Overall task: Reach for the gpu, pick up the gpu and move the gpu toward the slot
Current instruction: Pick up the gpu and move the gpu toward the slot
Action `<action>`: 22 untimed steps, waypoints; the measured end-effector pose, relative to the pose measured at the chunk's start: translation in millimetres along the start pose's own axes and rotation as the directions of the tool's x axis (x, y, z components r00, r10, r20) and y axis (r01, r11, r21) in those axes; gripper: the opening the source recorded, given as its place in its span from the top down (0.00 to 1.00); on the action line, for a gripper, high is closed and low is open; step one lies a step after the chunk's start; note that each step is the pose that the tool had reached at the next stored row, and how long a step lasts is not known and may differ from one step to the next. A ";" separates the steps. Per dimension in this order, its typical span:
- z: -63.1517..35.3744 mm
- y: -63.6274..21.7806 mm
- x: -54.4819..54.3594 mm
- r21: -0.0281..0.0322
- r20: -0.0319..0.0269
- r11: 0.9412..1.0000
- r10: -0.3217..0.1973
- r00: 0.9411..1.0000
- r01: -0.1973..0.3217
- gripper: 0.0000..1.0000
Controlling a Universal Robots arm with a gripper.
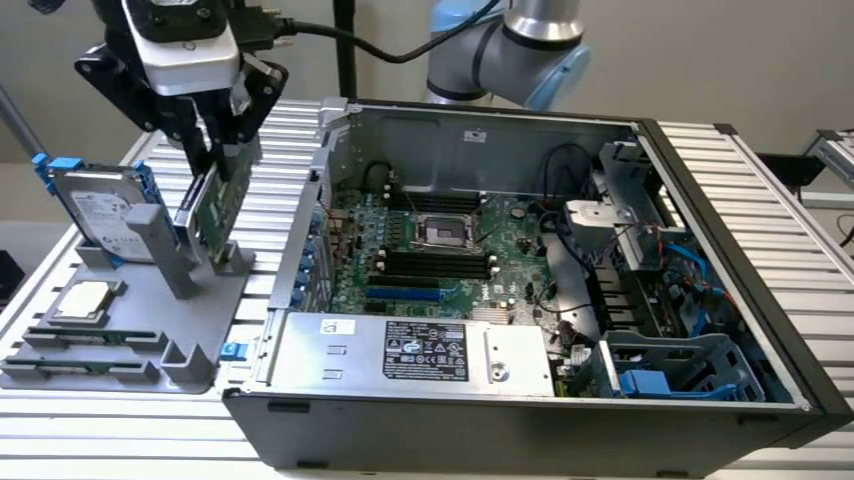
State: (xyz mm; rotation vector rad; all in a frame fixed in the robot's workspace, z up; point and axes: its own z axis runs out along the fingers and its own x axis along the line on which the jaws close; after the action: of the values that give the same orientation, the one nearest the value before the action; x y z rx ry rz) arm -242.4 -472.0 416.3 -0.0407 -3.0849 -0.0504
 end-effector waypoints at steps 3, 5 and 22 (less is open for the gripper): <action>-13.3 0.8 -12.8 -0.001 -0.004 1.000 -0.001 1.000 0.001 0.74; -17.6 1.1 -21.6 -0.001 -0.006 1.000 -0.001 1.000 0.001 0.74; -23.4 3.3 -98.7 0.000 -0.008 1.000 -0.001 1.000 0.001 0.74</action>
State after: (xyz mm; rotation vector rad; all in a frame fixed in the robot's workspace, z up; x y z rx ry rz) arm -142.5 -472.0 434.2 -0.0394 -3.0768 -0.0511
